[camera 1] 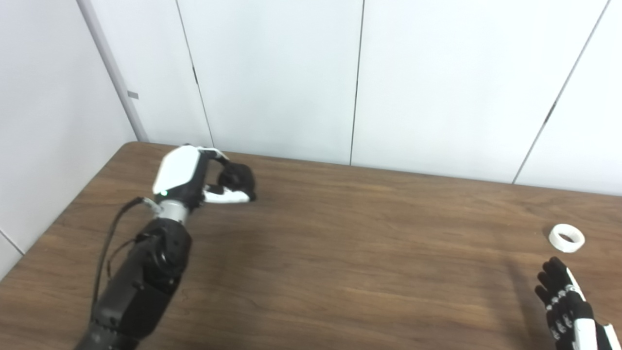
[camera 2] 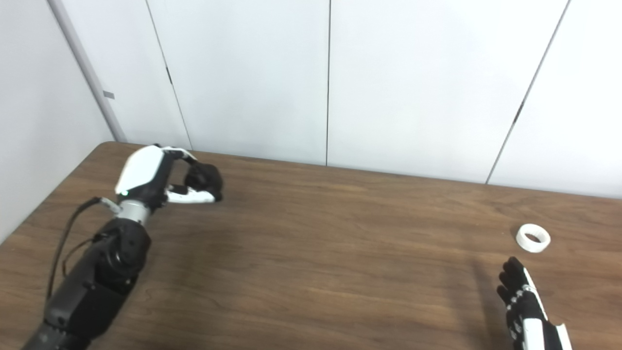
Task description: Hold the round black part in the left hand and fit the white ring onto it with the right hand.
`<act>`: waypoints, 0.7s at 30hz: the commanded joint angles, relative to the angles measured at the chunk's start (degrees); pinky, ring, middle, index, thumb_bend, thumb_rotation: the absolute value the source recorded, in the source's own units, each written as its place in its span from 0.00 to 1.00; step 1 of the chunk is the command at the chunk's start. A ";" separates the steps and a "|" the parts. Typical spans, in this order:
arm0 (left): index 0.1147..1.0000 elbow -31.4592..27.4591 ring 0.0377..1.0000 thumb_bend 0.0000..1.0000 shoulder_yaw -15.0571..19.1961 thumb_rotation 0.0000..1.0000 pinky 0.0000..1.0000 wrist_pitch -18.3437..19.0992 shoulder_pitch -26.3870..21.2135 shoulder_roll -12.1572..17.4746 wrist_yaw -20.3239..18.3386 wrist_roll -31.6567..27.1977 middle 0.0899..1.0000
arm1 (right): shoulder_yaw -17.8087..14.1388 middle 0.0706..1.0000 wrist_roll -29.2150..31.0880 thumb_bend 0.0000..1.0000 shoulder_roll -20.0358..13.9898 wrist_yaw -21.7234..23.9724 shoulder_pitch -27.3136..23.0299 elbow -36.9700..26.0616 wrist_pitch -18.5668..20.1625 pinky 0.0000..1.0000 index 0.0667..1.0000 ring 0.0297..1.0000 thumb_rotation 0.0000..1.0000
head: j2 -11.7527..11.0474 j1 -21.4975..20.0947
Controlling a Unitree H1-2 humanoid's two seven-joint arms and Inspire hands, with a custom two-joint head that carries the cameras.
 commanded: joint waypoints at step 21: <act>0.42 -13.38 0.86 0.52 -11.76 0.05 1.00 -4.99 10.55 -11.17 -4.64 10.00 0.74 | 2.32 0.95 -2.86 0.53 3.82 -2.14 3.92 0.49 1.02 0.94 0.94 0.95 0.95 | 2.23 -7.40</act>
